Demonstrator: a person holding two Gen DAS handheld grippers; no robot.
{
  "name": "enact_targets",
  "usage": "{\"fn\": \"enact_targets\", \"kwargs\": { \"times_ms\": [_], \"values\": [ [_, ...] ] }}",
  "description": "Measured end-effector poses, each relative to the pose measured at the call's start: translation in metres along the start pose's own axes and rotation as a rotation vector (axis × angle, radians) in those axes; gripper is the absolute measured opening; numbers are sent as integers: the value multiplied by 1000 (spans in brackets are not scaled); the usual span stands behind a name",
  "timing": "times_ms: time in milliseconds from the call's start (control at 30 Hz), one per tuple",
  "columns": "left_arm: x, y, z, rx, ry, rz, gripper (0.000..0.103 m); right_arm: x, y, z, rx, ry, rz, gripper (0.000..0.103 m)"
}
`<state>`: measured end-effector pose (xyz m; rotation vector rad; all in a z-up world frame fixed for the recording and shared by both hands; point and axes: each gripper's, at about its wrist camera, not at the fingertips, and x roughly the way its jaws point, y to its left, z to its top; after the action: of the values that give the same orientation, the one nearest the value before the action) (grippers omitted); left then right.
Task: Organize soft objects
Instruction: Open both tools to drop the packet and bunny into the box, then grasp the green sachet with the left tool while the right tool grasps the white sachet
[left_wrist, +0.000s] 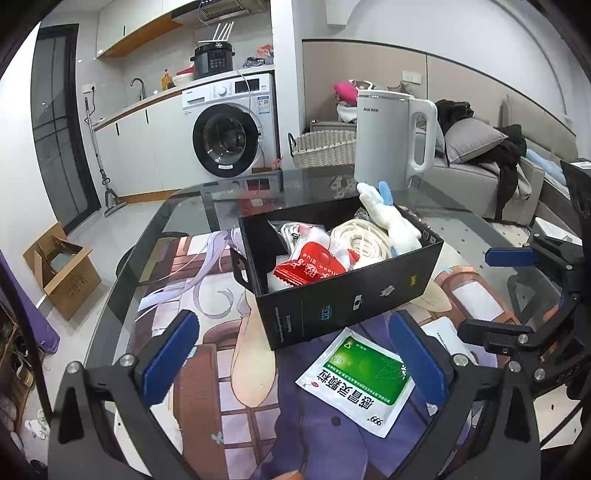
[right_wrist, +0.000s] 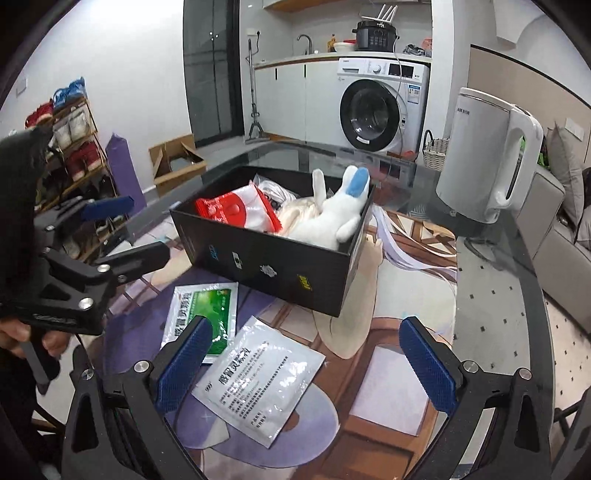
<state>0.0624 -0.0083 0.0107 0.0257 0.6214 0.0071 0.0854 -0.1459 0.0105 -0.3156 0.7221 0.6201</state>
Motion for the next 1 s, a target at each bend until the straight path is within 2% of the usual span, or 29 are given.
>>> {"fn": "enact_targets", "kwargs": {
  "times_ms": [233,400,600,767,900,1000],
  "values": [
    [6,4,-5,-14,29,-18,103,6,2,-5,-35,60,32,102],
    [11,2,-8,30,63,-37,103,17,8,-12,-62,112,69,102],
    [10,3,-9,31,55,-34,103,34,19,-20,-47,175,113,102],
    [12,6,-9,22,61,-22,103,48,23,-22,6,215,83,102],
    [13,5,-10,29,71,-25,103,52,29,-26,-35,241,27,102],
    [13,3,-10,37,75,-30,103,50,23,-28,-51,251,38,102]
  ]
}}
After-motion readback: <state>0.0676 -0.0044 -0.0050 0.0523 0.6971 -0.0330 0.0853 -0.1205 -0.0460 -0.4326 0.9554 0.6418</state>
